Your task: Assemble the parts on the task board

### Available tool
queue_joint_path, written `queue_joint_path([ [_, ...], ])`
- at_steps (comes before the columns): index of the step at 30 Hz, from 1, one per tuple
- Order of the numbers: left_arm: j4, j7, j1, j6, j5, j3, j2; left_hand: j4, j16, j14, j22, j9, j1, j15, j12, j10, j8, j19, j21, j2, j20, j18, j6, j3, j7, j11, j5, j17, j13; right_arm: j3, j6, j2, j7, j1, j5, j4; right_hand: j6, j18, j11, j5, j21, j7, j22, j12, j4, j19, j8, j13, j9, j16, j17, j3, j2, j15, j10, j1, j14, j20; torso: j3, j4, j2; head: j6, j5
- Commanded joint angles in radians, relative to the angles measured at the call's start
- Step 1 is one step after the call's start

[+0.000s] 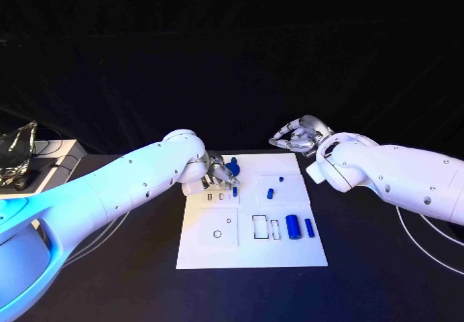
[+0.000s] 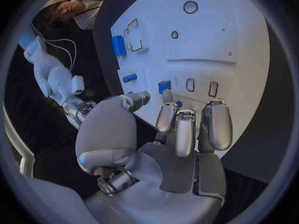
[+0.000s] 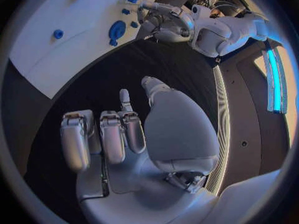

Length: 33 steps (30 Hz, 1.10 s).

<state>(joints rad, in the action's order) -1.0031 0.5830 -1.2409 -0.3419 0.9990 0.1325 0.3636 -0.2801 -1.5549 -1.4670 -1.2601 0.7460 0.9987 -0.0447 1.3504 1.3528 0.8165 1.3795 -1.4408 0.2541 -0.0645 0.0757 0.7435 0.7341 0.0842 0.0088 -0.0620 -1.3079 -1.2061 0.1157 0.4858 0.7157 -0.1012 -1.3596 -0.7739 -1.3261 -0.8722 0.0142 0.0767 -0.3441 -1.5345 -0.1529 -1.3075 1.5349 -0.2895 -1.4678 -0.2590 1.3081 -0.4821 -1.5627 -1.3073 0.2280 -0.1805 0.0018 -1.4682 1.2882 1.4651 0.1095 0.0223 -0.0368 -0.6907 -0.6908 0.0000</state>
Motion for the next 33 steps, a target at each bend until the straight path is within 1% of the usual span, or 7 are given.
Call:
queue_joint_path([
  [1,0.007,0.000,0.000,-0.030,0.018,0.000,-0.009,-0.001,-0.001,-0.092,0.000,0.002,-0.001,-0.003,-0.007,-0.005,0.001,-0.001,-0.003,0.007,0.005,-0.010,-0.006,0.005,0.000,0.002,-0.005,-0.224,0.000,0.000,-0.021,-0.002,-0.002,-0.001,-0.009,0.000,0.006,-0.002,-0.005,0.005,0.008,0.000,-0.231,-0.001,0.001,-0.080,-0.007,0.230,-0.003,0.003,-0.229,-0.007,0.000,-0.003,-0.066,-0.011,0.097,-0.007,-0.0018,0.0018,-0.003,-0.002,0.001],
  [6,0.016,-0.003,0.000,-0.024,0.012,0.000,-0.013,-0.006,-0.001,-0.092,-0.001,0.011,-0.025,0.000,-0.005,-0.004,0.001,-0.001,-0.003,0.020,0.003,-0.011,-0.003,-0.019,0.003,0.006,0.004,-0.224,-0.002,0.000,-0.024,-0.001,-0.004,-0.001,-0.011,0.000,0.006,-0.002,-0.005,0.005,0.008,0.000,-0.231,-0.001,0.001,-0.080,-0.007,0.230,-0.003,0.003,-0.229,-0.007,0.000,-0.003,-0.066,-0.011,0.097,-0.007,-0.0031,0.0001,-0.003,-0.004,-0.003],
  [7,0.017,-0.003,0.001,-0.023,0.011,0.000,-0.014,-0.005,-0.001,-0.092,-0.002,0.018,-0.031,0.001,-0.005,-0.004,0.000,-0.001,-0.003,0.009,0.001,-0.011,-0.003,-0.066,0.003,0.007,0.005,-0.224,-0.002,0.000,-0.024,-0.001,-0.005,-0.001,-0.011,0.000,0.006,-0.002,-0.005,0.005,0.008,0.000,-0.231,-0.001,0.001,-0.080,-0.007,0.230,-0.003,0.003,-0.229,-0.007,0.000,-0.003,-0.066,-0.011,0.097,-0.007,-0.0032,-0.0003,-0.004,-0.005,-0.003],
  [11,0.023,-0.007,0.001,-0.028,0.010,0.000,-0.017,-0.007,-0.001,-0.092,-0.003,0.022,-0.029,0.001,-0.004,-0.004,-0.003,-0.001,-0.003,0.000,0.001,-0.011,-0.003,-0.088,0.003,0.006,0.005,-0.224,-0.003,0.000,-0.024,-0.002,-0.005,-0.001,-0.012,0.000,0.006,-0.002,-0.005,0.005,0.008,0.000,-0.231,-0.001,0.001,-0.080,-0.007,0.230,-0.003,0.003,-0.229,-0.007,0.000,-0.003,-0.066,-0.011,0.097,-0.007,-0.0030,-0.0013,-0.004,-0.006,-0.004],
  [22,0.035,-0.013,0.008,-0.036,0.016,-0.011,-0.026,-0.005,0.000,-0.091,0.000,0.024,-0.021,0.001,-0.005,-0.005,-0.005,-0.003,-0.002,-0.005,0.001,-0.010,-0.003,-0.095,0.002,0.006,0.004,-0.222,-0.002,-0.001,-0.023,-0.002,-0.005,-0.001,-0.014,-0.003,0.007,-0.002,-0.005,0.005,0.008,0.000,-0.231,-0.002,0.001,-0.080,-0.008,0.228,-0.003,0.003,-0.228,-0.008,0.000,-0.003,-0.064,-0.012,0.097,-0.007,-0.0049,0.0025,-0.008,-0.009,-0.004],
  [27,0.044,-0.018,0.011,-0.041,0.017,-0.014,-0.029,-0.003,0.001,-0.090,0.000,0.026,-0.012,0.001,-0.005,-0.005,-0.006,-0.003,-0.002,-0.011,0.001,-0.010,-0.003,-0.098,0.002,0.006,0.004,-0.220,-0.002,-0.001,-0.023,-0.001,-0.006,-0.002,-0.016,-0.004,0.007,-0.002,-0.005,0.005,0.008,0.000,-0.231,-0.002,0.001,-0.080,-0.008,0.228,-0.003,0.003,-0.228,-0.008,0.000,-0.003,-0.064,-0.012,0.097,-0.007,-0.0054,0.0002,-0.009,-0.011,-0.007],
  [33,0.049,-0.025,0.013,-0.036,0.017,-0.015,-0.033,-0.002,0.001,-0.090,0.002,0.027,-0.008,0.001,-0.006,-0.007,-0.007,-0.005,-0.001,-0.015,0.001,-0.010,-0.003,-0.098,0.002,0.005,0.003,-0.218,-0.001,-0.001,-0.023,-0.003,-0.007,-0.002,-0.017,-0.004,0.007,-0.002,-0.005,0.005,0.008,0.000,-0.231,-0.002,0.001,-0.080,-0.008,0.228,-0.003,0.003,-0.228,-0.008,0.000,-0.003,-0.064,-0.012,0.097,-0.007,-0.0052,0.0011,-0.010,-0.016,-0.006],
])
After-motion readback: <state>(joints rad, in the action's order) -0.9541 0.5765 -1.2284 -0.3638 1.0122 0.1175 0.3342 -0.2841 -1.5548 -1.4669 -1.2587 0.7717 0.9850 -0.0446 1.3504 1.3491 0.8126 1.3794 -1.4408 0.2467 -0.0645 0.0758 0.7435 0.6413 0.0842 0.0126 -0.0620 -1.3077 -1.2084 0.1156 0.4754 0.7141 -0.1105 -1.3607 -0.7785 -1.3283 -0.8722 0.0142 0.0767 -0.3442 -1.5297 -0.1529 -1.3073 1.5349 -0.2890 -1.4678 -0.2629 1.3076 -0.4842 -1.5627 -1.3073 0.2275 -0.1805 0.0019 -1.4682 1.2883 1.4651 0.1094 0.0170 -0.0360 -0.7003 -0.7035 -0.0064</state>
